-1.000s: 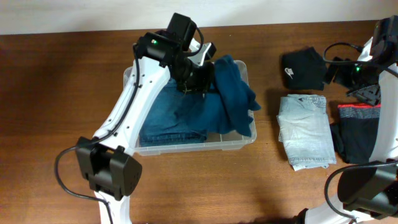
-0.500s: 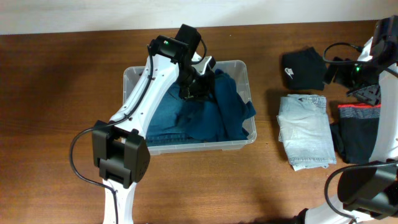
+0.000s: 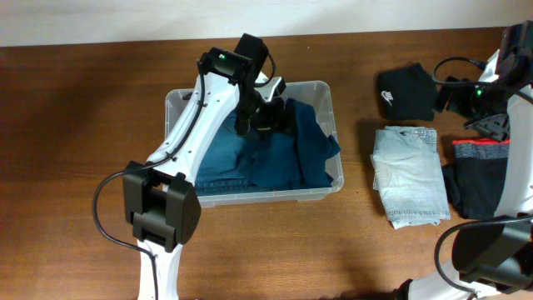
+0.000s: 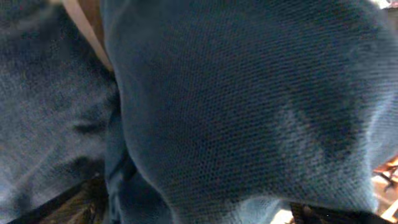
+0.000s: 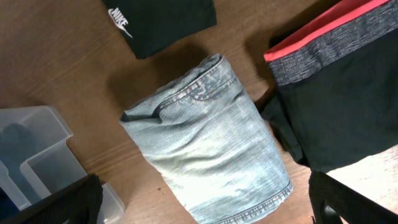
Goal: Pack container
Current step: 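Press and tuck the teal shirt down inside the box with left gripper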
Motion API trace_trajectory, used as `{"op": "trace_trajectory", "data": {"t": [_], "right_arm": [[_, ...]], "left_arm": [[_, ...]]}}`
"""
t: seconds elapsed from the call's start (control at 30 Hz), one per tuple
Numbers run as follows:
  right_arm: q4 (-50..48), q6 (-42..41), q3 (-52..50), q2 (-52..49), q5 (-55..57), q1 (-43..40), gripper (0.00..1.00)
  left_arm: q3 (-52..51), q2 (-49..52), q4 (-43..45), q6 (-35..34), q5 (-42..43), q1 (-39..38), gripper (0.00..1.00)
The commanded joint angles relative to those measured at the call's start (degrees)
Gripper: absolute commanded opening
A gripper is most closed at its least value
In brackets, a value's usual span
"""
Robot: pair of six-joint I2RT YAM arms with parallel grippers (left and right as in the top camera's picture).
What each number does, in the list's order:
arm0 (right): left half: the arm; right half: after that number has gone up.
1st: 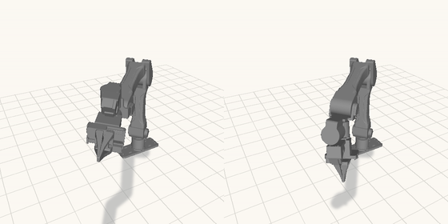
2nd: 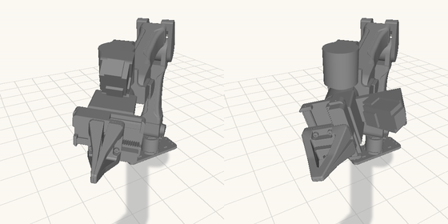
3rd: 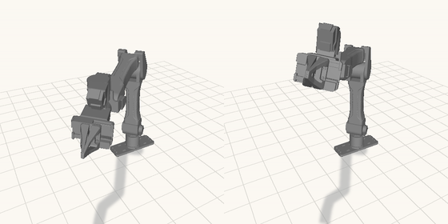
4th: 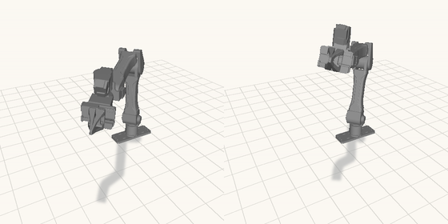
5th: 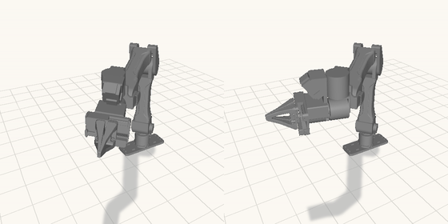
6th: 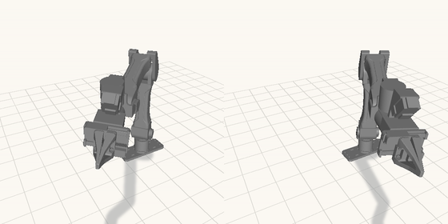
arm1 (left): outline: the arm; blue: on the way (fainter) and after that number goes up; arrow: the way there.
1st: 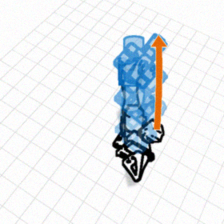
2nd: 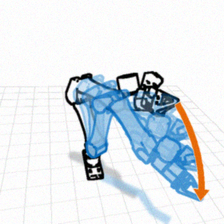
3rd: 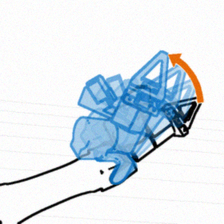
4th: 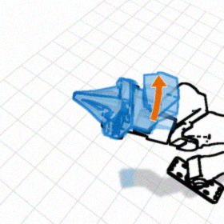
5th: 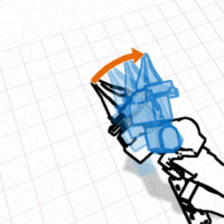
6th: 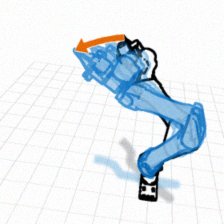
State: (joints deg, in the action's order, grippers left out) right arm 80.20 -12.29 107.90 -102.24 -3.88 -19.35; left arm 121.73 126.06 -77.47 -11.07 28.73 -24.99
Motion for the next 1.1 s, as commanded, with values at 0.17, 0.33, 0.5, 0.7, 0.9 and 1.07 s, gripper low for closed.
{"op": "trace_trajectory", "data": {"t": [0.17,0.33,0.5,0.7,0.9,1.07], "right_arm": [[0.0,-0.7,1.0,0.3,0.7,-0.2,0.98],[0.0,-0.7,1.0,0.3,0.7,-0.2,0.98],[0.0,-0.7,1.0,0.3,0.7,-0.2,0.98],[0.0,-0.7,1.0,0.3,0.7,-0.2,0.98],[0.0,-0.7,1.0,0.3,0.7,-0.2,0.98],[0.0,-0.7,1.0,0.3,0.7,-0.2,0.98]], "left_arm": [[8.4,-0.2,0.4,6.9,-0.2,2.7,0.94],[20.1,-0.2,-5.4,10.2,-5.9,5.3,0.94],[28.9,-0.2,-15.2,14.9,-5.6,4.0,0.93],[27.4,0.3,-19.2,15.0,-5.9,-2.5,0.55],[21.1,0.6,-19.0,15.1,-6.1,-6.4,0.04],[14.8,0.6,-18.4,15.1,-6.1,-6.8,0.01]]}}
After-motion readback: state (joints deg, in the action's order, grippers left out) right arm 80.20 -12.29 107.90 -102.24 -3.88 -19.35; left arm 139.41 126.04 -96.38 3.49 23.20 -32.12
